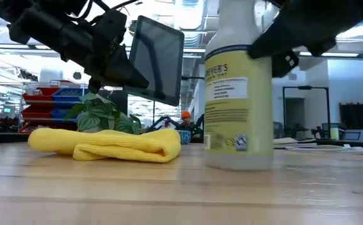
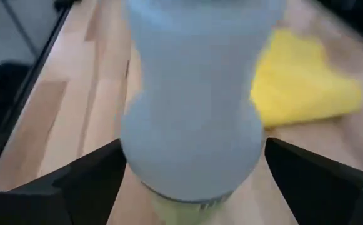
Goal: Apply microfiber cloth
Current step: Spray the blue tablet with the white spray bottle
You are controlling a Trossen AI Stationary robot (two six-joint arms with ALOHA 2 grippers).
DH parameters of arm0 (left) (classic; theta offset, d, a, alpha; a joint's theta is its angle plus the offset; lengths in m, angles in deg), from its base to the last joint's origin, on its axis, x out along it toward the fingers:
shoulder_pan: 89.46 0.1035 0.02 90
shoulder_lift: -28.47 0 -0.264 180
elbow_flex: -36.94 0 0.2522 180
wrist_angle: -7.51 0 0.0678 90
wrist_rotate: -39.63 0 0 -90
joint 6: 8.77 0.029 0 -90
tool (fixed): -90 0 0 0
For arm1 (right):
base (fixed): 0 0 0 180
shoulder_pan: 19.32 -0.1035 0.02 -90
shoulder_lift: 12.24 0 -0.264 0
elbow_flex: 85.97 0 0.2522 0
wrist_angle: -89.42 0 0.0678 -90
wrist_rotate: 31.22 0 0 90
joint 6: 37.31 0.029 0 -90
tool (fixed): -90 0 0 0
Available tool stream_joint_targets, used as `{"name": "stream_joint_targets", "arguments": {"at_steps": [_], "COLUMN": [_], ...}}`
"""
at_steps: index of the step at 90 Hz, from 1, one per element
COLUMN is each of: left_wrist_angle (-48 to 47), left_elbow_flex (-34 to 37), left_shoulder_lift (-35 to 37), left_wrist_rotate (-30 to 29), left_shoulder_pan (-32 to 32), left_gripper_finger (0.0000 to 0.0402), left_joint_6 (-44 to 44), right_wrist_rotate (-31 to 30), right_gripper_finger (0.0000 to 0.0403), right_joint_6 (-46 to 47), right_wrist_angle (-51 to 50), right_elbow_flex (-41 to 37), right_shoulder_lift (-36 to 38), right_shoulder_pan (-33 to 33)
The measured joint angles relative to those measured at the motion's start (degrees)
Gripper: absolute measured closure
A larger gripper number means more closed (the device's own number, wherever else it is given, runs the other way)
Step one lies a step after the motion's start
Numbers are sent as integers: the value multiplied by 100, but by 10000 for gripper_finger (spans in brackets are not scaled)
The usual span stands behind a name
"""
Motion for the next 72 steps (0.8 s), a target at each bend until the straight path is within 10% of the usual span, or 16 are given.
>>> {"name": "stream_joint_targets", "arguments": {"at_steps": [72], "left_wrist_angle": [-16], "left_elbow_flex": [0], "left_shoulder_lift": [0], "left_wrist_rotate": [-2], "left_shoulder_pan": [-109], "left_gripper_finger": [388], "left_joint_6": [-116], "right_wrist_rotate": [-916], "right_gripper_finger": [35], "right_joint_6": [-504], "right_wrist_angle": [-158], "right_elbow_flex": [178], "right_shoulder_lift": [373], "right_shoulder_pan": [471]}}
